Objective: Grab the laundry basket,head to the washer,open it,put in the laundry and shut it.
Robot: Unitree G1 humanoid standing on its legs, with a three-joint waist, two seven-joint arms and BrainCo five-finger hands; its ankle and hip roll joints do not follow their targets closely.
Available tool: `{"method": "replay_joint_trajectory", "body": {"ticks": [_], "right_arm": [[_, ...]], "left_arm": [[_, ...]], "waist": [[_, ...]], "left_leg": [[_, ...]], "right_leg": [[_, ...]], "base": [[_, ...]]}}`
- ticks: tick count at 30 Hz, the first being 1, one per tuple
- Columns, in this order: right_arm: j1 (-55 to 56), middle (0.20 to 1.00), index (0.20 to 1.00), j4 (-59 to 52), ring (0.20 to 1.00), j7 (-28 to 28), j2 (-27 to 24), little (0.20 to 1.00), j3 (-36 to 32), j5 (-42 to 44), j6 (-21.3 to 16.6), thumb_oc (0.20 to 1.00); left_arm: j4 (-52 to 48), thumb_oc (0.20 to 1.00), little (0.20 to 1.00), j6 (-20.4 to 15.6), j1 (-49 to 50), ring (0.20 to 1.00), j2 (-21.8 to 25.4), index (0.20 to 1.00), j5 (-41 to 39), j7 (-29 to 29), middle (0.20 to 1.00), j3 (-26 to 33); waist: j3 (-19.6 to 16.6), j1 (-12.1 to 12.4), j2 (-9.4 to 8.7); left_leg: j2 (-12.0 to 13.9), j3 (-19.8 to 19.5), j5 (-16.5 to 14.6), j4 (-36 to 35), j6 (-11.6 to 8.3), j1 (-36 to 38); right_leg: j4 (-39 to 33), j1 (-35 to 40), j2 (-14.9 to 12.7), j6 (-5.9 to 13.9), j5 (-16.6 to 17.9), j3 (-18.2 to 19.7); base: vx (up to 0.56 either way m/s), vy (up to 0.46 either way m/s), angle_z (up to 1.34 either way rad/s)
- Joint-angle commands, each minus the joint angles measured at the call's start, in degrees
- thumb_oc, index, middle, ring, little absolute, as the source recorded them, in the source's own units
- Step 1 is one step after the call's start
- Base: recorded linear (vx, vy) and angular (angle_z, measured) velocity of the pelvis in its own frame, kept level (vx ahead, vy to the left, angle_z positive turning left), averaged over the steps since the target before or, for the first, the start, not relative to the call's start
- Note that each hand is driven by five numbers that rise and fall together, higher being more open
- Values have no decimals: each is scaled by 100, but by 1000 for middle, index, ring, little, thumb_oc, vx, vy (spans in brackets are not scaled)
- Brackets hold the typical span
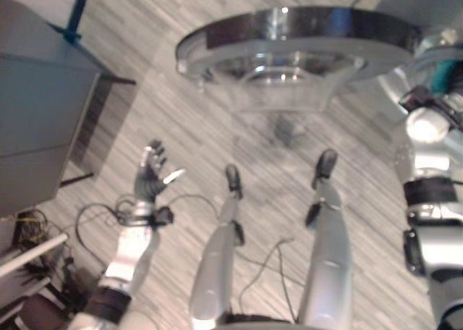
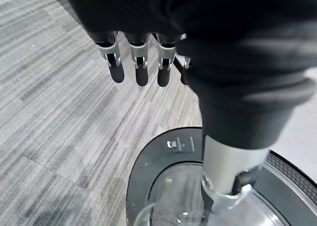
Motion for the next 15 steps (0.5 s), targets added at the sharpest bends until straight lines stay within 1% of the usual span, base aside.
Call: {"method": "replay_joint_trajectory", "body": {"ticks": [1, 2, 3, 4, 5, 6, 7, 9, 11, 12, 13, 14, 15], "right_arm": [[-914, 200, 200, 185, 200, -275, -1286, 200, -295, -156, -263, 200], [-1023, 200, 200, 467, 200, -234, -1415, 200, -255, 14, -273, 200], [-1039, 200, 200, 481, 200, -227, -1421, 200, -242, 22, -279, 200], [-1072, 200, 200, 825, 200, -232, -1533, 200, -282, 205, -201, 200], [-1357, 200, 200, 1538, 200, -141, -1838, 200, -163, 634, -141, 200], [-1506, 200, 200, 2008, 200, -97, -1976, 200, -211, 1011, -152, 200], [-1607, 200, 200, 2302, 200, -66, -2099, 200, -230, 1243, -108, 200], [-1823, 200, 200, 2921, 200, 59, -2405, 200, -289, 2005, -135, 200], [-1951, 200, 200, 3136, 200, 111, -2728, 200, -372, 2513, -275, 200], [-1939, 200, 200, 3038, 200, 83, -2857, 200, -359, 2513, -371, 200], [-1863, 369, 369, 2843, 369, 80, -2880, 369, -305, 2369, -411, 369], [-1682, 1000, 1000, 2586, 1000, 142, -2831, 1000, -287, 2209, -474, 1000], [-1523, 1000, 1000, 2479, 1000, 341, -2763, 1000, -274, 2194, -487, 1000]], "left_arm": [[-217, 1000, 1000, -238, 137, 1000, 317, 1000, 143, 119, 1000, 112], [-236, 1000, 1000, -230, 161, 1000, 322, 1000, 127, 130, 1000, 125], [-236, 1000, 1000, -229, 159, 1000, 317, 1000, 127, 130, 1000, 127], [-245, 1000, 1000, -219, 209, 1000, 331, 1000, 112, 132, 1000, 161], [-270, 1000, 1000, -159, 283, 1000, 346, 1000, 56, 152, 1000, 213], [-293, 1000, 1000, -136, 331, 1000, 356, 1000, 68, 199, 1000, 269], [-331, 1000, 1000, -116, 393, 1000, 375, 1000, 50, 194, 1000, 293], [-423, 1000, 1000, -28, 572, 1000, 372, 1000, 54, 231, 1000, 407], [-507, 1000, 1000, 20, 726, 1000, 330, 1000, 58, 220, 1000, 466], [-544, 1000, 1000, 37, 805, 1000, 303, 1000, 20, 169, 1000, 435], [-521, 1000, 1000, 31, 833, 1000, 250, 1000, -5, 118, 1000, 390], [-441, 1000, 1000, 11, 794, 1000, 205, 1000, -10, 49, 1000, 324], [-401, 1000, 1000, -24, 741, 1000, 189, 1000, -21, -20, 1000, 278]], "waist": [[216, 28, 60], [205, 43, 79], [204, 41, 82], [202, 60, 99], [180, 108, 143], [173, 138, 176], [162, 153, 192], [133, 179, 240], [81, 165, 252], [48, 170, 242], [23, 167, 238], [14, 151, 234], [22, 135, 220]], "left_leg": [[532, -470, -445, 70, -395, 535], [545, -473, -439, 67, -405, 511], [545, -472, -439, 67, -405, 507], [561, -468, -437, 67, -415, 495], [589, -461, -428, 67, -438, 436], [605, -446, -424, 67, -455, 400], [617, -449, -434, 67, -461, 381], [657, -412, -436, 67, -478, 298], [693, -347, -442, 67, -496, 222], [710, -314, -440, 67, -497, 202], [731, -275, -431, 67, -500, 194], [765, -243, -408, 67, -500, 203], [789, -220, -393, 67, -496, 214]], "right_leg": [[545, 116, -223, 675, -692, 210], [593, 72, -212, 668, -726, 216], [596, 66, -212, 667, -727, 217], [642, 33, -209, 666, -763, 210], [770, -112, -193, 659, -832, 228], [809, -205, -204, 665, -868, 231], [831, -257, -201, 662, -887, 236], [943, -454, -171, 666, -927, 258], [1030, -630, -147, 659, -979, 290], [1069, -688, -133, 650, -1000, 294], [1094, -724, -121, 644, -1013, 304], [1124, -739, -102, 629, -1037, 308], [1148, -756, -73, 618, -1043, 304]], "base": [[19, -76, 7], [13, -54, 6], [8, -60, 4], [9, -97, 2], [15, -136, 3], [17, -117, 2], [18, -72, 2], [19, -56, 1], [23, -51, -1], [24, -54, -3], [16, -59, -6], [9, -70, -10], [3, -46, -11]]}}
